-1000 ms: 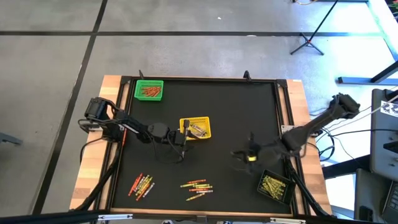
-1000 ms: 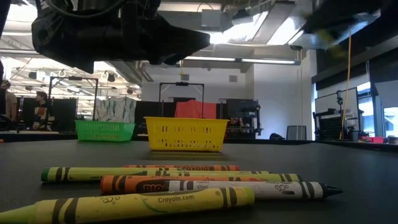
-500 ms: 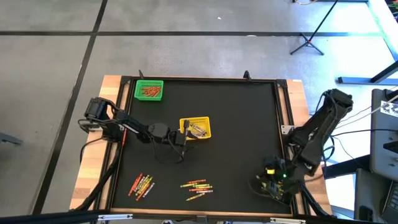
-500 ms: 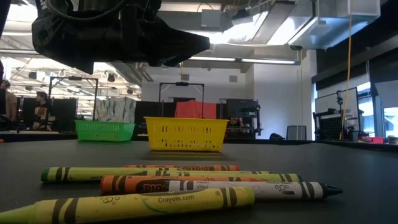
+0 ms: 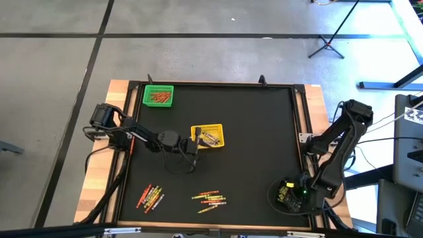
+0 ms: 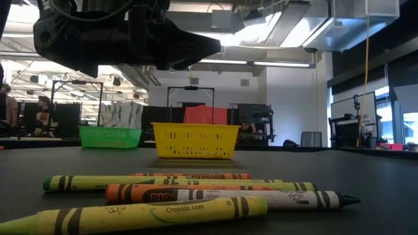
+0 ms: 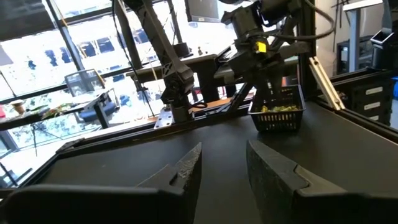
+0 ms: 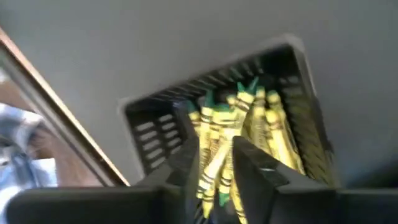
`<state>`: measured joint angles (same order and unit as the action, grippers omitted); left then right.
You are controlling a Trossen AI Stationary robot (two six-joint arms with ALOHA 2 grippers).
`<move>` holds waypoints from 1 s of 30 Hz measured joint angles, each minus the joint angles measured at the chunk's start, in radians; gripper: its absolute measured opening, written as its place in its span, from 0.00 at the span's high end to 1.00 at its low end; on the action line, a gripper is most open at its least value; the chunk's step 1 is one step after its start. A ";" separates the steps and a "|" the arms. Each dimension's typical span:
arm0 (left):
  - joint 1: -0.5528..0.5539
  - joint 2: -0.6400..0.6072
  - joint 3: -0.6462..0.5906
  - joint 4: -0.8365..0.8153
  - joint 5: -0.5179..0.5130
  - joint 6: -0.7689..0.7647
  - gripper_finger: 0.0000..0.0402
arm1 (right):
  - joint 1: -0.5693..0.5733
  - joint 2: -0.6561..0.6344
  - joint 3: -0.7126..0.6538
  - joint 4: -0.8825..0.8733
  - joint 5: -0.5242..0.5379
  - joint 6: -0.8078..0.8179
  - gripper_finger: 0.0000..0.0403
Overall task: Sort crayons
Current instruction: Put the green crayon into the black bin, then put the orange crayon into the green bin
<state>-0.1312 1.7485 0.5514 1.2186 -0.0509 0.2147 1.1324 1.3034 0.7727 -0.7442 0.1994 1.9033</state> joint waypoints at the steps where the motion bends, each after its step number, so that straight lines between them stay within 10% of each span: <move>1: 0.000 0.000 0.000 0.000 -0.008 -0.002 0.73 | 0.000 -0.008 0.000 0.006 0.018 -0.021 0.74; 8: -0.003 -0.029 0.001 -0.093 -0.046 -0.033 0.73 | -0.011 -0.043 0.000 0.129 0.244 -0.191 0.58; 18: -0.003 -0.316 0.004 -0.704 -0.152 -0.202 0.73 | -0.179 -0.027 0.000 0.165 0.673 -0.766 0.52; 30: -0.004 -0.633 0.048 -1.541 -0.291 -0.632 0.73 | -0.491 0.080 0.000 0.168 0.805 -1.110 0.52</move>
<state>-0.1352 1.1159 0.5997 -0.3224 -0.3420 -0.4173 0.6413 1.3832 0.7731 -0.5761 1.0041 0.7934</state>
